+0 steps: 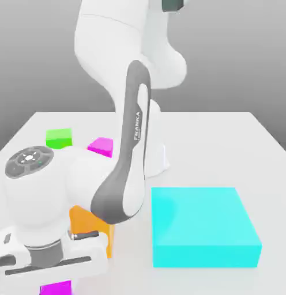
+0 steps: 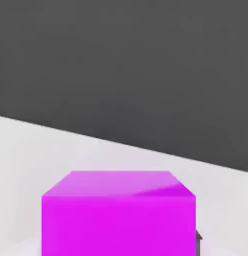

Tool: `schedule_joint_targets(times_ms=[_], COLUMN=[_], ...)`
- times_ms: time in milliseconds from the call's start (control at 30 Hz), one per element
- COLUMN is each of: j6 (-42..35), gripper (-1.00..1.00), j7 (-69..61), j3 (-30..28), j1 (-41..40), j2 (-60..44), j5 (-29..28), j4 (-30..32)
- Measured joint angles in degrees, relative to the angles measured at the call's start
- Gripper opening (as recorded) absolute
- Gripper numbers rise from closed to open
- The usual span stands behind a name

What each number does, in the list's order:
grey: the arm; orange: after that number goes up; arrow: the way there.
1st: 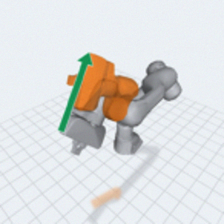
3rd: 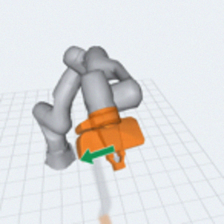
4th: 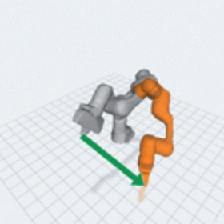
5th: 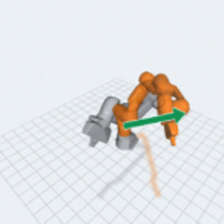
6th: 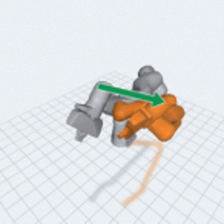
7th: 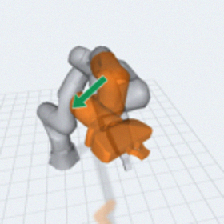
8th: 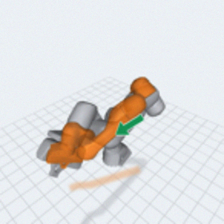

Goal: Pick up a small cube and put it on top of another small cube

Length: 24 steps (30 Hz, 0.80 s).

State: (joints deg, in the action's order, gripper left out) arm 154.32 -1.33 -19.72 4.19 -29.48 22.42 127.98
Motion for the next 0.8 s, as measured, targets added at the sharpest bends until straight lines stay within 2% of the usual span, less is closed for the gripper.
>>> schedule_joint_targets(times_ms=[100,300,467,633,800], j6=[-3.96,-12.13,-19.26,-25.05,-29.46], gripper=[-1.00,-1.00,-1.00,-1.00,-1.00], j7=[2.54,4.80,10.35,18.57,28.96], j3=[-2.69,0.26,0.57,0.52,1.63], j1=[2.11,0.83,1.02,1.35,0.70], j2=[5.62,12.43,19.28,27.94,37.98], j5=[-3.26,6.08,9.91,9.55,5.86], j4=[1.13,1.56,3.18,5.22,7.61])
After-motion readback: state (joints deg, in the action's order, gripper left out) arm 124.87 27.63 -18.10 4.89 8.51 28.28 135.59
